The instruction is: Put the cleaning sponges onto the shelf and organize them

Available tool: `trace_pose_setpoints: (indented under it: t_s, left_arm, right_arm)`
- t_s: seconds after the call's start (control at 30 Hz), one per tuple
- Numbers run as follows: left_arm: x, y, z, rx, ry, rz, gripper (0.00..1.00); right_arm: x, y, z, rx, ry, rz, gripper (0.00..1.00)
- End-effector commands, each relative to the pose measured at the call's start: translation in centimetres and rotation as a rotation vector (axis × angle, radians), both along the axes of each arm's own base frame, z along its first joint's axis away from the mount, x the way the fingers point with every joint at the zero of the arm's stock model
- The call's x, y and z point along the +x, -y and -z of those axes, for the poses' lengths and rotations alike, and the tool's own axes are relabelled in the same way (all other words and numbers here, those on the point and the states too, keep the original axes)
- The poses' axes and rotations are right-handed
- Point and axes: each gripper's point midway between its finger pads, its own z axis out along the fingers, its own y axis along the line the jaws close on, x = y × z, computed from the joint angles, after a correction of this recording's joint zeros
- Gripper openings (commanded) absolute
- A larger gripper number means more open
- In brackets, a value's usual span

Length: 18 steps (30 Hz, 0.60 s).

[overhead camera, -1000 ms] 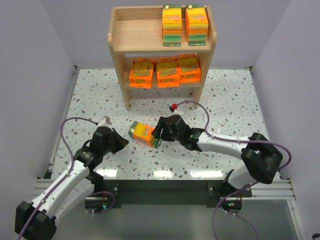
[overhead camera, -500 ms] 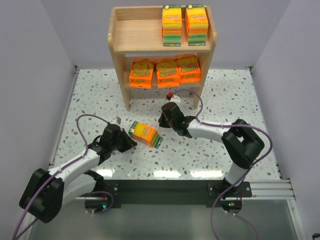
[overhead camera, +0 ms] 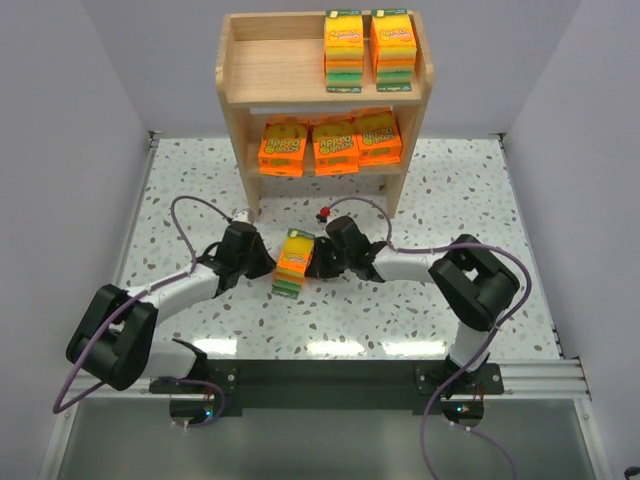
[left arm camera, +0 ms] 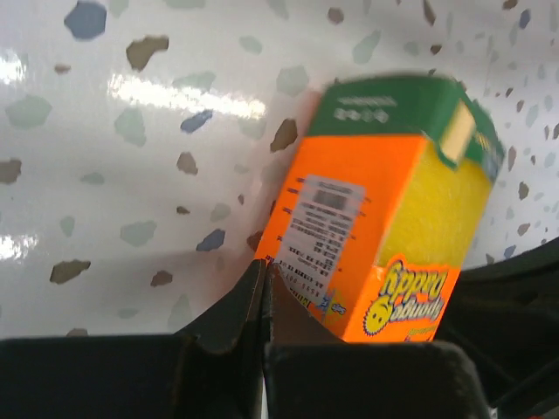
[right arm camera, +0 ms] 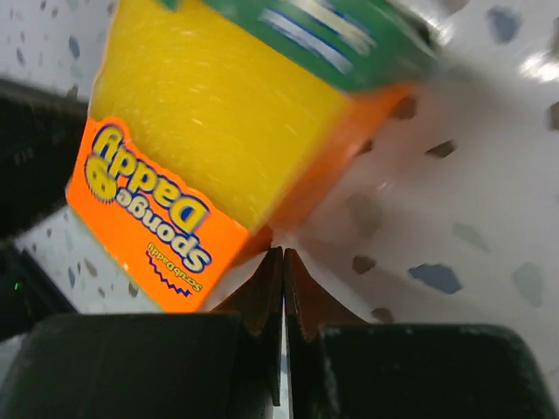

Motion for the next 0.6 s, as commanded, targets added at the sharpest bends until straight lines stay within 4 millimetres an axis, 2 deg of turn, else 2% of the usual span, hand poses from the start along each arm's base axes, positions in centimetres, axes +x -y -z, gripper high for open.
trace_pose_setpoints:
  t_s: [0.0, 0.07, 0.13, 0.17, 0.3, 0.33, 0.4, 0.47, 0.5, 0.57]
  left_arm:
    - [3.4, 1.7, -4.2, -0.037, 0.144, 0.028, 0.00]
    - [3.3, 1.6, -4.6, -0.036, 0.140, 0.025, 0.00]
    - [2.5, -0.1, -3.8, 0.019, 0.106, -0.040, 0.00]
    - [2.4, -0.5, -4.7, 0.014, 0.125, -0.061, 0.00]
    - [0.7, -2.1, -5.1, 0.013, 0.121, -0.128, 0.20]
    - [0.4, -2.2, -5.7, 0.002, 0.133, -0.129, 0.23]
    - [-0.4, -2.5, -5.7, -0.008, 0.108, -0.143, 0.27]
    - [-1.2, -2.1, -6.2, -0.061, 0.112, -0.142, 0.32]
    - [-2.0, -1.3, -5.9, -0.115, 0.103, -0.104, 0.36]
    - [-2.6, 0.0, -6.5, -0.211, 0.109, -0.069, 0.40]
  right_arm:
    - [-3.9, -3.3, -3.9, 0.186, -0.007, -0.189, 0.00]
    - [-4.0, -3.6, -4.2, 0.211, -0.012, -0.193, 0.00]
    - [-4.3, -3.7, -4.2, 0.223, -0.023, -0.201, 0.00]
    - [-4.3, -3.6, -4.1, 0.222, -0.023, -0.200, 0.00]
    - [-4.1, -3.3, -3.8, 0.202, -0.010, -0.180, 0.00]
    - [-4.0, -3.2, -3.9, 0.201, -0.006, -0.175, 0.00]
    - [-4.0, -3.2, -4.2, 0.203, -0.002, -0.171, 0.00]
    - [-3.9, -3.0, -4.3, 0.193, 0.001, -0.172, 0.00]
    - [-4.0, -3.0, -4.6, 0.193, 0.010, -0.177, 0.00]
    - [-3.9, -2.7, -4.6, 0.182, 0.017, -0.166, 0.00]
